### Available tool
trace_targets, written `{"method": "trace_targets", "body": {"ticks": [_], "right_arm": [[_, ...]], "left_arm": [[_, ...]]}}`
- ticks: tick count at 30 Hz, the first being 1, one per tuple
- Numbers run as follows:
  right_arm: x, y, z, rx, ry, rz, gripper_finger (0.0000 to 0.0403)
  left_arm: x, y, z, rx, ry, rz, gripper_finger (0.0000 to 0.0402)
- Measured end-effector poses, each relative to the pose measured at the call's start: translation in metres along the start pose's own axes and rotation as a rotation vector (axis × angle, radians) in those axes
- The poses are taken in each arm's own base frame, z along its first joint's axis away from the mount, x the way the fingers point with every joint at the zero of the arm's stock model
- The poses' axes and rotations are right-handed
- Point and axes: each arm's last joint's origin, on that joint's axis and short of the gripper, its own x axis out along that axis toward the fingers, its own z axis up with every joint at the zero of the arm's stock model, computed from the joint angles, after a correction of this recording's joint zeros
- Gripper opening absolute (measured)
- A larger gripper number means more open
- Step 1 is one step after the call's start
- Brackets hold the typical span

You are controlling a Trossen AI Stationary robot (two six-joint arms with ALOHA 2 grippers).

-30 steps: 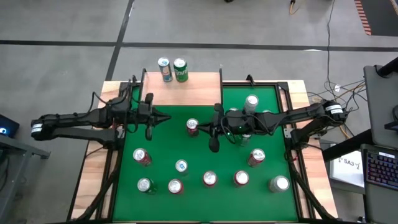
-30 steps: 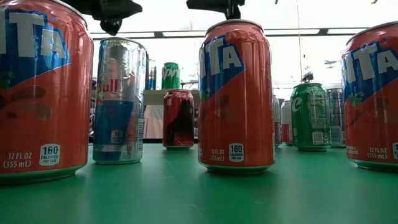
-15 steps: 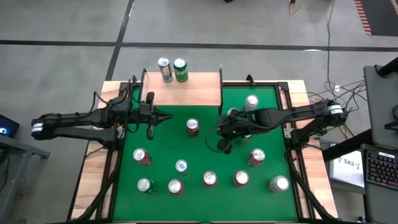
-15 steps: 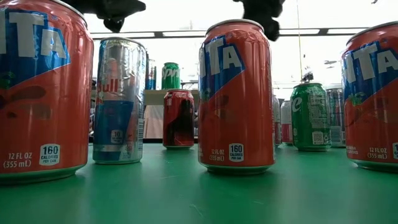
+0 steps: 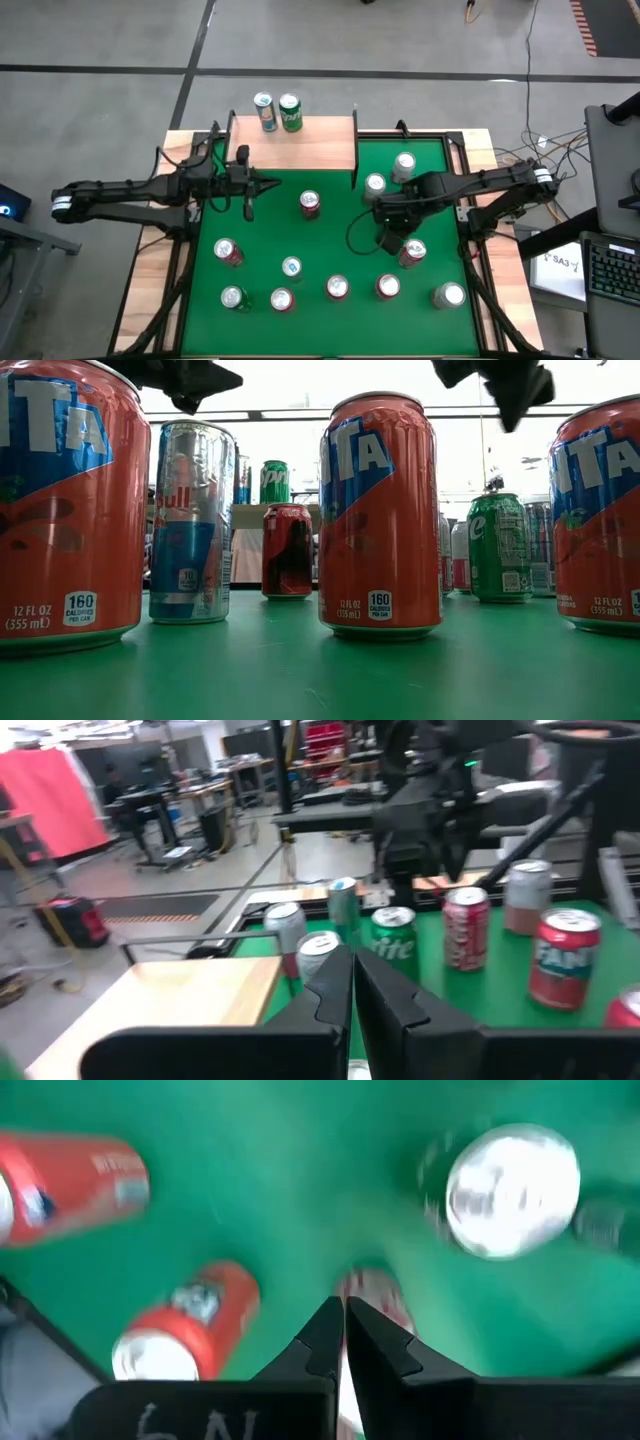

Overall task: Place canned beverage on shelf
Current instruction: Put the red can on the shelf

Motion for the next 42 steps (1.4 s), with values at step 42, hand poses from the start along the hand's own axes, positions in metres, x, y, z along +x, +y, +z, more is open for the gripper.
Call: {"method": "trace_targets", "body": {"ticks": [42], "right_arm": [[0.006,-0.052,-0.103,0.199,-0.018,-0.083,0.0009]], "left_arm": [[0.000,0.000,0.005,-0.176,-0.048,0.007,0.0000]]}}
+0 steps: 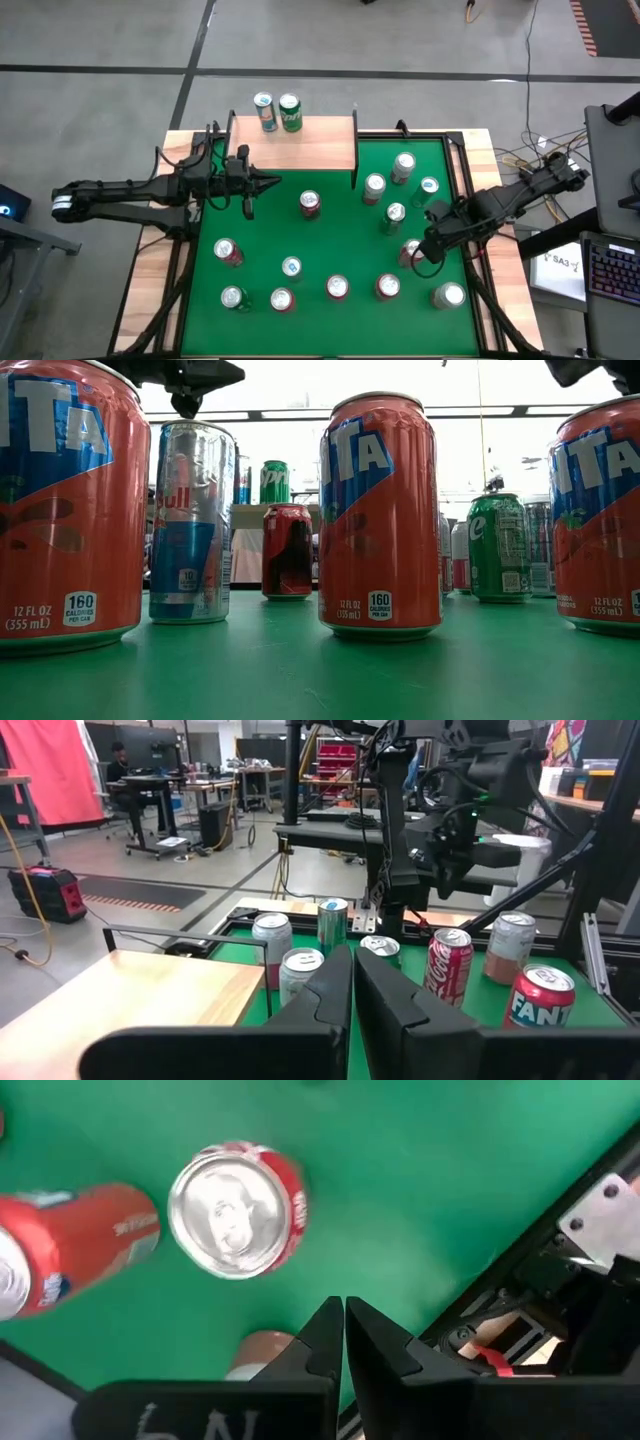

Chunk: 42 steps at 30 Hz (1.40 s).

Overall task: Place canned beverage on shelf
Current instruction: Put the red can on the shelf

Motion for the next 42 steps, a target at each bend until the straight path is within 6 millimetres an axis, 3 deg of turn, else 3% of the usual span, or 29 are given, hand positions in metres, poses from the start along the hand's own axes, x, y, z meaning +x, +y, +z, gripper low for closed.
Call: {"method": "trace_targets", "body": {"ticks": [9,14,18,27,31,42], "right_arm": [[0.007,-0.003,-0.001,0.051,-0.001,0.004,0.0017],[0.005,-0.001,0.000,0.050,-0.004,0.021,0.0056],[0.007,0.002,0.001,0.062,-0.008,0.037,0.0116],[0.016,0.019,0.004,0.111,0.000,0.065,0.0300],[0.019,0.025,0.006,0.120,0.006,0.080,0.0358],[0.030,0.035,0.009,0.156,0.022,0.039,0.0373]], "left_arm": [[0.000,0.000,0.000,0.010,0.000,0.000,0.0000],[0.000,0.000,0.000,0.011,0.001,0.000,0.0000],[0.000,0.000,0.000,0.012,0.002,0.000,0.0000],[0.000,0.000,0.000,0.025,0.002,0.000,0.0000],[0.000,0.000,0.000,0.025,0.002,0.001,0.0000],[0.000,0.000,0.000,0.026,0.003,0.001,0.0000]]}}
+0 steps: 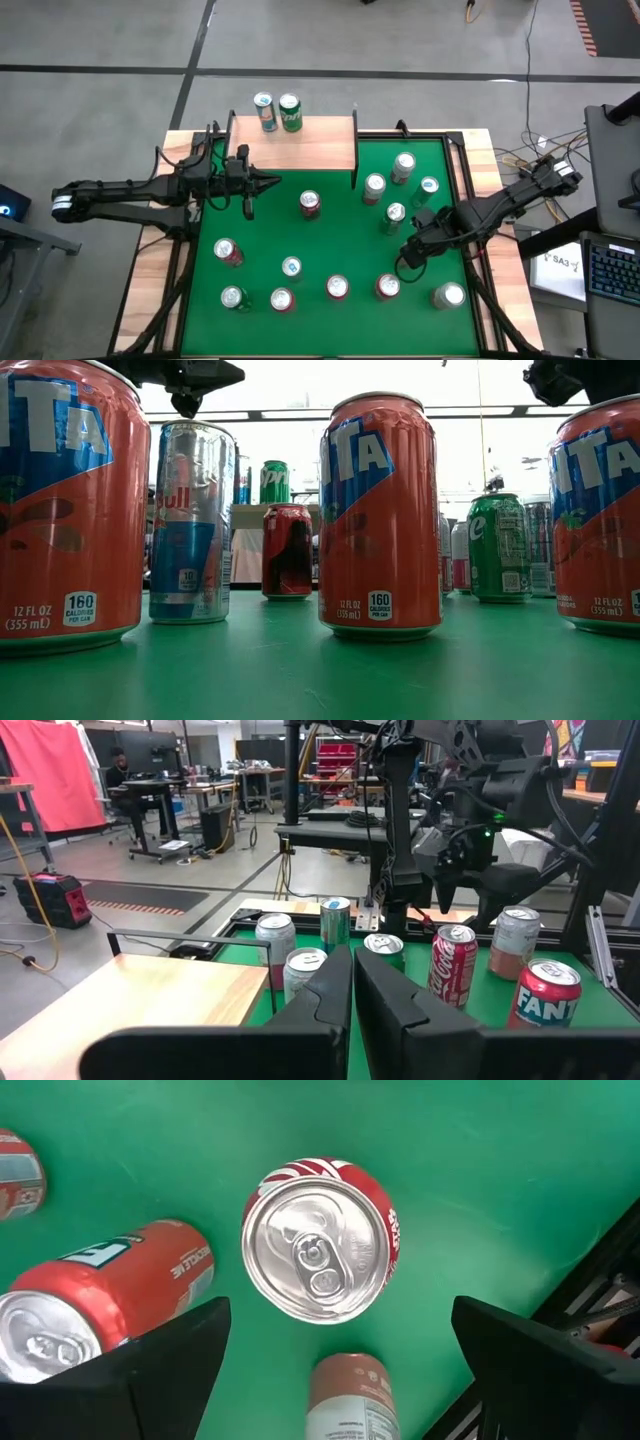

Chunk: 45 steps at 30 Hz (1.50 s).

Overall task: Place canned beverage on shelf
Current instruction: Put the red can on the shelf

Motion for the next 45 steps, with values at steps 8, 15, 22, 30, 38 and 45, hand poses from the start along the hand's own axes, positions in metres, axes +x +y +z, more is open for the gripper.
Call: {"method": "trace_targets", "body": {"ticks": [8,15,22,30,38,45], "right_arm": [[0.005,0.005,0.004,0.004,-0.002,-0.001,0.0373],[0.005,0.006,0.004,0.021,-0.005,0.003,0.0373],[0.009,0.012,0.005,0.016,-0.029,0.019,0.0373],[0.030,0.023,0.011,0.020,-0.022,-0.074,0.0373],[0.048,0.031,0.018,0.004,0.021,-0.147,0.0352],[0.049,0.032,0.020,0.006,0.022,-0.146,0.0290]], "left_arm": [[0.000,0.000,0.000,0.007,-0.001,0.000,0.0000],[0.000,0.000,0.000,0.007,-0.001,0.000,0.0000],[0.000,0.000,0.000,0.008,-0.002,0.000,0.0000],[0.000,0.000,0.000,0.008,-0.003,0.000,0.0000],[0.000,0.000,0.000,0.007,-0.003,0.000,0.0000],[0.000,0.000,0.000,0.007,-0.002,0.000,0.0000]]}}
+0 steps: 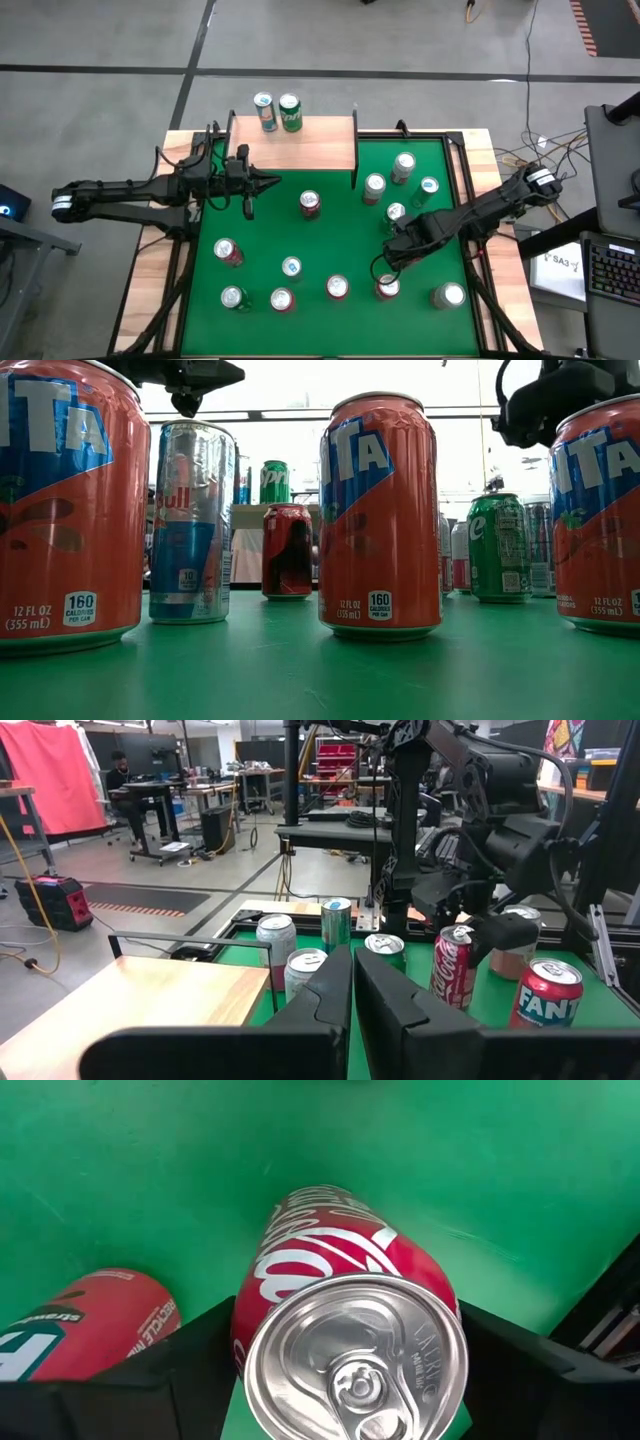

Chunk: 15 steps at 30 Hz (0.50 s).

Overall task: Place canned beverage on shelf
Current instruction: Put the red can on the shelf

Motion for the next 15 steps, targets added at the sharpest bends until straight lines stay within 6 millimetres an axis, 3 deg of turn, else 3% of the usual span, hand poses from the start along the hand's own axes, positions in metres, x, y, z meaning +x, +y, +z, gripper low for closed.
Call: {"method": "trace_targets", "body": {"ticks": [7,15], "right_arm": [[-0.015,-0.009,0.001,0.017,-0.007,0.046,0.0290],[-0.064,-0.011,0.005,0.008,-0.118,0.130,0.0290]], "left_arm": [[0.000,0.000,0.000,0.000,0.000,0.000,0.0000],[0.000,0.000,0.000,0.000,0.003,0.000,0.0000]]}}
